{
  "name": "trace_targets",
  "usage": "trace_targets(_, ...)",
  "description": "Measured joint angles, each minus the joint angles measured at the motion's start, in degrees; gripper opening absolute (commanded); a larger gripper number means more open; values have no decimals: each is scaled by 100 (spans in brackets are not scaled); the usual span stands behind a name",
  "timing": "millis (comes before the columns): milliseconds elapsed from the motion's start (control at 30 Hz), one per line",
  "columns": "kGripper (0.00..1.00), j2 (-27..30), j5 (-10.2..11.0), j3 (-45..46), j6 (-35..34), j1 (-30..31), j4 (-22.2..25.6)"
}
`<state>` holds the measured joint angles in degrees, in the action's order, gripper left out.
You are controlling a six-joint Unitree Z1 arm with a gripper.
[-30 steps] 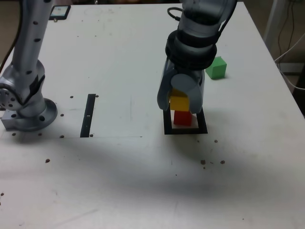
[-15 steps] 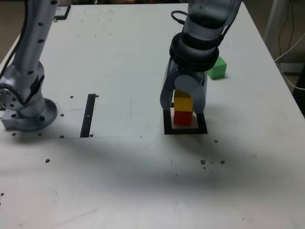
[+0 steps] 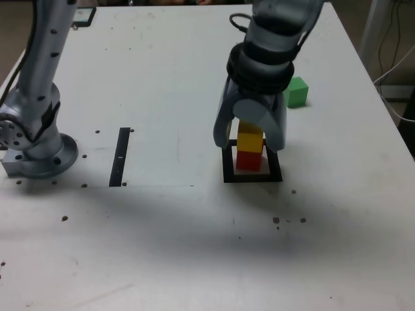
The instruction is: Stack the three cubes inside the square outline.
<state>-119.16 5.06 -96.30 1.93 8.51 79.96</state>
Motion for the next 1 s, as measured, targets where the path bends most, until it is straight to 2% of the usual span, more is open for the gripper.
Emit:
trace_targets(133,99,260,85,-127,32,-14,135)
trace_targets(367,99,360,80,-547,426,-259,520)
trace_targets(633,99,115,-104,-965,1606,-1466,554)
trace_targets(833,99,-220,159,-1577,2303,-2141,546)
trace_targets(1000,99,-554,308,-1938,2671,-2341,503)
